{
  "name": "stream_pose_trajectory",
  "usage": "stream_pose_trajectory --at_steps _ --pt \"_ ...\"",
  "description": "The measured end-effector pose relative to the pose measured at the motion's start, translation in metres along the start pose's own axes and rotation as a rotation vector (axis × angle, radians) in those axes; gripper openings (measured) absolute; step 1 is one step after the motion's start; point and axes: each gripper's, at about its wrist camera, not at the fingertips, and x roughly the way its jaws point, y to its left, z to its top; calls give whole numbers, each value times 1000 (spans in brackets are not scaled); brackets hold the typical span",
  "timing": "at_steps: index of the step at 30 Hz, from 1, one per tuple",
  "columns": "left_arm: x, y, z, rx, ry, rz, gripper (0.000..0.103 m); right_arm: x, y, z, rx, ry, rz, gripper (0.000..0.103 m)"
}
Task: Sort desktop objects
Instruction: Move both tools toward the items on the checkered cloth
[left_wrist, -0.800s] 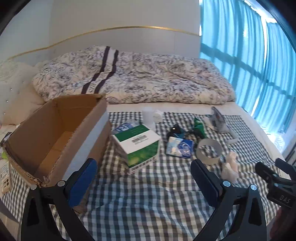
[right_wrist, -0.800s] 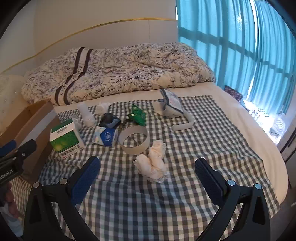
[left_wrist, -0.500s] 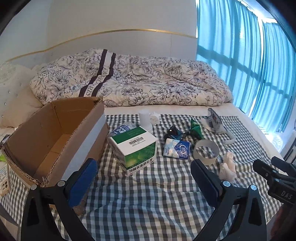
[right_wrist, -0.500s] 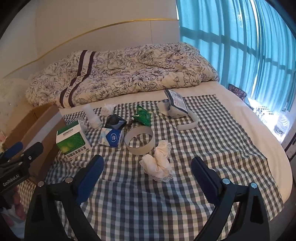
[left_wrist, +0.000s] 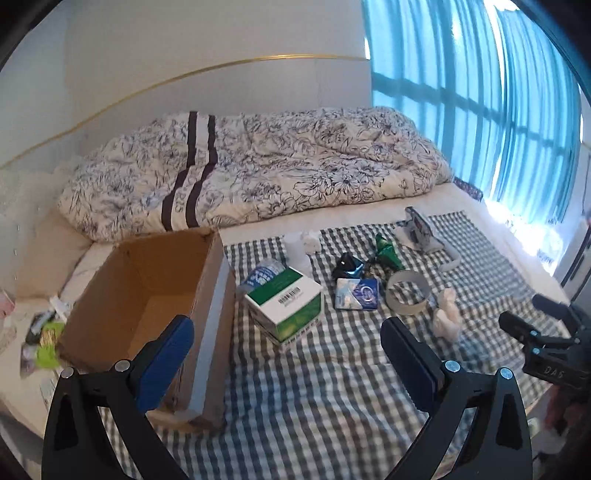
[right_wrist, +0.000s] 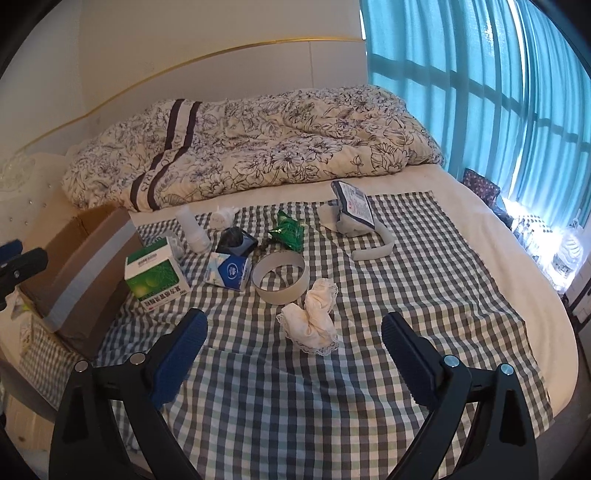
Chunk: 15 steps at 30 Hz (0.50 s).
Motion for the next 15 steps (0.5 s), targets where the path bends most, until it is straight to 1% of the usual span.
stream_pose_trajectory --at_steps 1,5,9,13,15 --pt "-2 -1 -1 -4 7 -9 103 -2 1 0 0 -2 3 96" --pt "-9 -7 -14 11 -6 15 103 -12 1 -6 -4 -1 12 96" --pt "-29 -12 -31 13 3 -1 103 -20 2 -11 -14 7 12 96" --pt "-49 -12 -33 -9 4 16 103 -39 6 -17 -28 4 29 96" --pt "-58 -12 -31 -32 -12 15 103 -50 8 -20 -36 -5 31 96"
